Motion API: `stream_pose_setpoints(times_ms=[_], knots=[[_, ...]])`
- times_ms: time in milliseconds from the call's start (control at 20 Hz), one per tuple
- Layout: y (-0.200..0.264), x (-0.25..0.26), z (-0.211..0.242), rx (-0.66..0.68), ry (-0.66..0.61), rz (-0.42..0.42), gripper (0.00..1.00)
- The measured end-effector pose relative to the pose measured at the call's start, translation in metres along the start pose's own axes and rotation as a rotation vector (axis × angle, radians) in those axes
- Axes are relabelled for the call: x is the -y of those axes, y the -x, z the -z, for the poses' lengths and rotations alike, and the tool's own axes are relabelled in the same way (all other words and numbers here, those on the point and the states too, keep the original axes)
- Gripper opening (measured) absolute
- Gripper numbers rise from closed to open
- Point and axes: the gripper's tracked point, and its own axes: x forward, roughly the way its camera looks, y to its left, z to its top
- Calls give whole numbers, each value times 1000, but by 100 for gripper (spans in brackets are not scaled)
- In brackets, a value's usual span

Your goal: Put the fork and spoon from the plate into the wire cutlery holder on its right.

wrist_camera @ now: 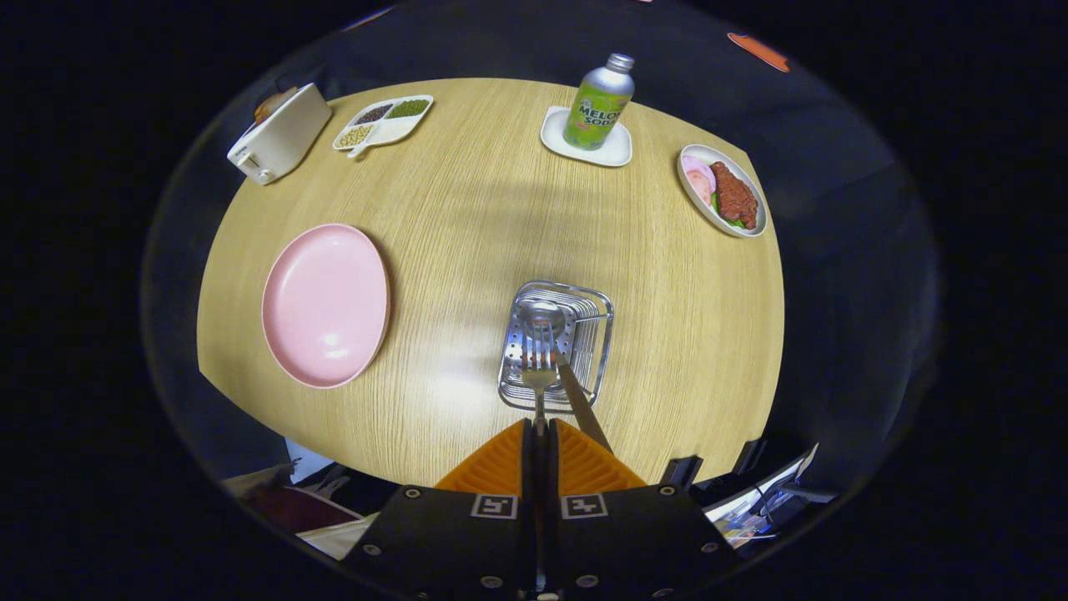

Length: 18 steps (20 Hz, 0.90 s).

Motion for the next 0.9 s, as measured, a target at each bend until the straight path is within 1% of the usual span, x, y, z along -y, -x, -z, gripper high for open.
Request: stream_pose_setpoints(times_ms=[250, 350, 500, 600, 650, 700, 750, 900], knots=[[-13, -4, -10, -51, 35, 4, 5], [-16, -6, -10, -69, 25, -6, 7], [-16, -3, -15, -51, 7, -7, 8], [-9, -3, -21, -17, -5, -12, 12], [-5, -2, -25, 5, -9, -15, 17], [0, -2, -28, 27, -18, -18, 19], [7, -2, -32, 54, -26, -22, 28], [30, 0, -43, 150, -67, -39, 51]])
